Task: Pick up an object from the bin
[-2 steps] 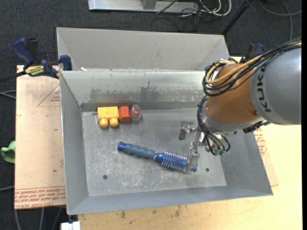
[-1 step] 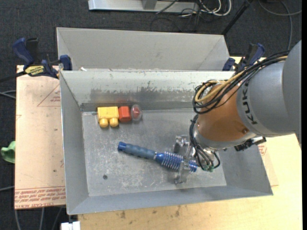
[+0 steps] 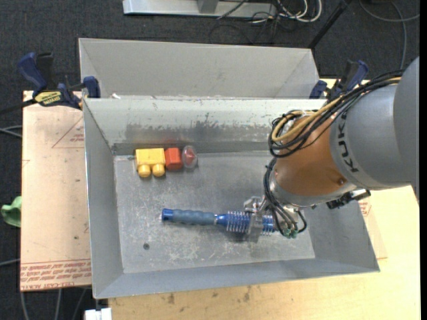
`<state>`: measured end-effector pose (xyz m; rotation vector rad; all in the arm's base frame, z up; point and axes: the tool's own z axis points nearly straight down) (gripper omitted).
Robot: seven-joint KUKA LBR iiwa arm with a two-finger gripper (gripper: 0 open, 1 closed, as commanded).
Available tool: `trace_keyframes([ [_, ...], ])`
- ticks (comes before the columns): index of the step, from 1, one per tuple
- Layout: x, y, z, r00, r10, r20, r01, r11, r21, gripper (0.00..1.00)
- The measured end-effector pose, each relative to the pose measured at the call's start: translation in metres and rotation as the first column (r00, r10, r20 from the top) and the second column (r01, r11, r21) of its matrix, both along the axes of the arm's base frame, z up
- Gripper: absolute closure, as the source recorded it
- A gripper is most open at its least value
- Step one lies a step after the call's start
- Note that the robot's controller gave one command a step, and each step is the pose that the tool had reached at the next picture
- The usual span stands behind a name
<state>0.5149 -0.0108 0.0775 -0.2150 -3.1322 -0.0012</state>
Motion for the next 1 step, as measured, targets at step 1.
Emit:
trace_keyframes([
  [1,0.0188,-0.0282,0.2051,0.999,0.033,0.012,-0.033,0.999,-0.002,1.0],
])
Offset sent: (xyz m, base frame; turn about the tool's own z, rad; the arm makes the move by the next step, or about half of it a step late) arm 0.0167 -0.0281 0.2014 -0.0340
